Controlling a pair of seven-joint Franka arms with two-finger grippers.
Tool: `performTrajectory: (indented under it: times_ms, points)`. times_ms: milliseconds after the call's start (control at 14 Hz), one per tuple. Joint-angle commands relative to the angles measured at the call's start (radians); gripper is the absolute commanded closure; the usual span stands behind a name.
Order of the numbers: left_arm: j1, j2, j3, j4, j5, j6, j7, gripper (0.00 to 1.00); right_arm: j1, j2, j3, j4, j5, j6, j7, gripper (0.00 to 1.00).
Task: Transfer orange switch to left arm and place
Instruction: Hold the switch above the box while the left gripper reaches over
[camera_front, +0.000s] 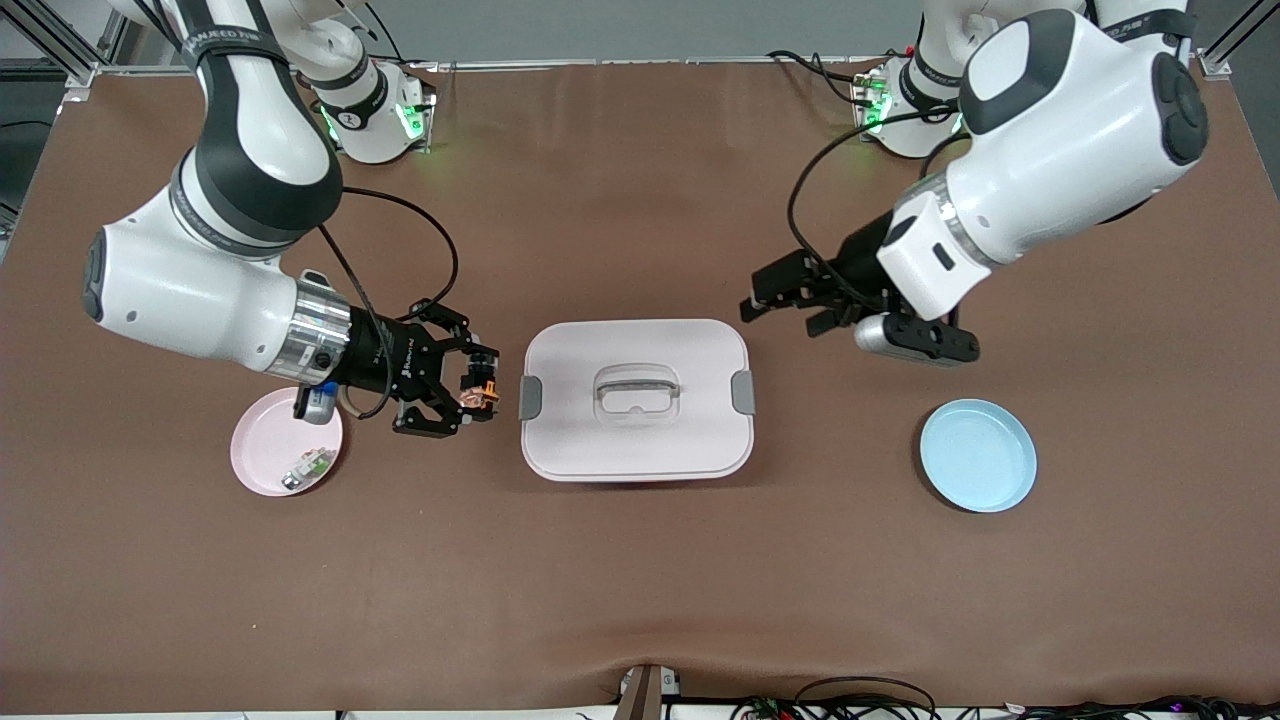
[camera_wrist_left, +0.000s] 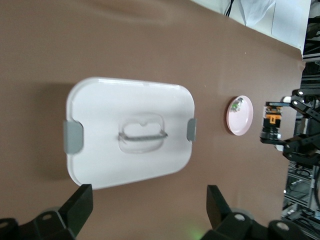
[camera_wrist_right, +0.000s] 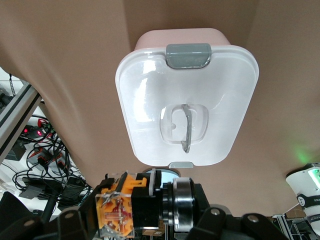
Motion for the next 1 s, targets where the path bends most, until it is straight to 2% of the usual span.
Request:
performTrajectory:
  times_ms: [0, 285, 570, 784, 927]
  points:
    - [-0.001, 0.002, -0.029, 0.007, -0.083, -0.004, -0.122, 0.00, 0.006, -0.034, -0.009, -0.047, 0.023, 0.013, -0.010, 1.00]
    - [-0.064, 0.048, -0.038, 0.004, -0.127, 0.134, -0.138, 0.00, 0.005, -0.034, -0.009, -0.061, 0.023, 0.013, -0.011, 1.00]
    - [-0.144, 0.100, -0.038, 0.006, -0.200, 0.388, -0.161, 0.00, 0.005, -0.032, -0.009, -0.064, 0.023, 0.013, -0.022, 1.00]
    - [-0.220, 0.160, -0.038, 0.007, -0.198, 0.585, -0.198, 0.00, 0.005, -0.032, -0.009, -0.064, 0.023, 0.011, -0.022, 1.00]
    - [-0.269, 0.203, -0.037, 0.007, -0.195, 0.662, -0.205, 0.00, 0.005, -0.032, -0.009, -0.064, 0.023, 0.011, -0.022, 1.00]
